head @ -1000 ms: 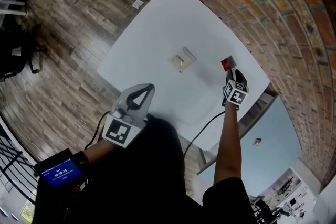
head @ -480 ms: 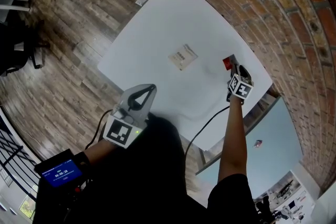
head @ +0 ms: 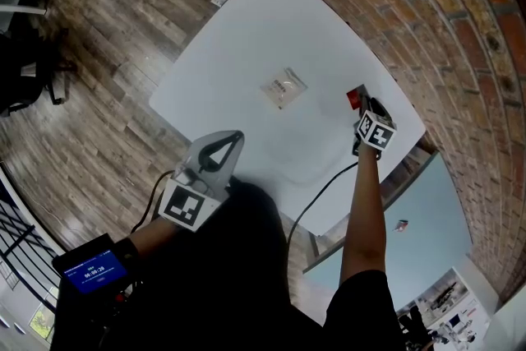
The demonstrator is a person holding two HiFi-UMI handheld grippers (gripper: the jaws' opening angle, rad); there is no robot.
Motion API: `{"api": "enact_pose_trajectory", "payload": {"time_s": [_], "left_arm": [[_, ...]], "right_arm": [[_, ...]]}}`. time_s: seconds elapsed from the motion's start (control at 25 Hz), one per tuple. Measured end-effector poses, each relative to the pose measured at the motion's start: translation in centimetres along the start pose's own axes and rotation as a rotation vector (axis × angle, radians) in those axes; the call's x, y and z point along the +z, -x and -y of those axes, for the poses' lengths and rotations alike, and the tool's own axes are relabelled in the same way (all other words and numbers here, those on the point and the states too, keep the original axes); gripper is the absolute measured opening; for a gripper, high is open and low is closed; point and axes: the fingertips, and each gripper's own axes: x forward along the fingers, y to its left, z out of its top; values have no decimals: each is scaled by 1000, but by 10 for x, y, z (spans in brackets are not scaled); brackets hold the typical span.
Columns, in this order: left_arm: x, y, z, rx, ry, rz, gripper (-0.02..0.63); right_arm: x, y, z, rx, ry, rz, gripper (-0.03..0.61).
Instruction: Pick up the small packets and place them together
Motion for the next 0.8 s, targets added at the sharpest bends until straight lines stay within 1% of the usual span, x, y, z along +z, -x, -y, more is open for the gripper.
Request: {"api": "enact_pose_trajectory", "payload": {"time_s": [0.04, 0.12, 0.2, 0.4, 0.52, 0.64, 0.8], "left_arm": [[0, 0, 0, 1, 1, -3, 0], [-2, -1, -1, 4, 0, -11, 0], [-3, -2, -1, 6, 1, -15, 0], [-2, -2, -1, -3, 5, -12, 0], [0, -1, 0, -7, 10, -4, 0], [-2, 0, 2, -17, 1, -8, 0], [-5, 1, 2, -20, 13, -13, 0]], "right_arm": [[0, 0, -1, 5, -1, 2, 95], [1, -1, -1, 17, -18, 11, 50], [2, 1, -2, 27, -36, 21, 28], [6, 14, -8, 40, -33, 54, 8], [10, 27, -19, 75, -39, 85, 5], [19, 43, -32, 118, -40, 143, 3], [27, 66, -50, 142, -6, 193, 3]]}}
